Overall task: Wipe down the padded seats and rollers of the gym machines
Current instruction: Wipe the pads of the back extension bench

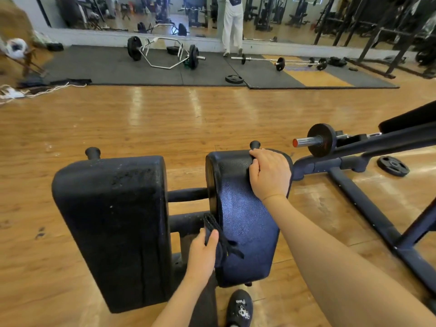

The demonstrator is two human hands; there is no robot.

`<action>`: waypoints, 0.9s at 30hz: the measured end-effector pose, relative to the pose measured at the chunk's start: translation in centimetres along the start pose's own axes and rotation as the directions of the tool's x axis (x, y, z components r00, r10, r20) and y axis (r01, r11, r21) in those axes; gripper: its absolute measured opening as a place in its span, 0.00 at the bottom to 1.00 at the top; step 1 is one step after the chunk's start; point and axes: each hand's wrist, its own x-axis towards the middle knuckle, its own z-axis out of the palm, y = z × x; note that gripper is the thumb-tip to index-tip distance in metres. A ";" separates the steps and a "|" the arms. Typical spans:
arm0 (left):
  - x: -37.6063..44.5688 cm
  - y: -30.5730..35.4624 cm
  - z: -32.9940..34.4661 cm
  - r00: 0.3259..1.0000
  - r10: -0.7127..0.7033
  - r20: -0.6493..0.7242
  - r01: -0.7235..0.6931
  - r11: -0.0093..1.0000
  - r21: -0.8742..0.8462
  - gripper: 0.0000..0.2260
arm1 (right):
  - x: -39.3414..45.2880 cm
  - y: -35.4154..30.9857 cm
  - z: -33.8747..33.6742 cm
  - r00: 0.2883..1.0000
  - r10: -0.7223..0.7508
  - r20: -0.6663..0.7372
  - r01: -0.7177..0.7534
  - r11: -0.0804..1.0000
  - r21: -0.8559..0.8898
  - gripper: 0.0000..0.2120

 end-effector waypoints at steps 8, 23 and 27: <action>-0.9 -1.2 2.2 0.994 0.107 0.001 -0.107 0.989 0.107 0.25 | -0.1 0.3 0.3 1.000 0.010 0.027 -0.010 1.000 0.005 0.18; -3.9 -3.6 0.6 0.998 -0.050 -0.030 0.053 0.994 0.099 0.08 | -0.2 0.5 0.5 0.999 -0.014 -0.036 0.014 1.000 -0.011 0.16; -3.6 -3.9 2.6 0.997 0.058 0.042 -0.066 0.972 0.226 0.28 | -0.1 0.4 0.5 1.000 -0.012 -0.017 0.012 1.000 -0.006 0.17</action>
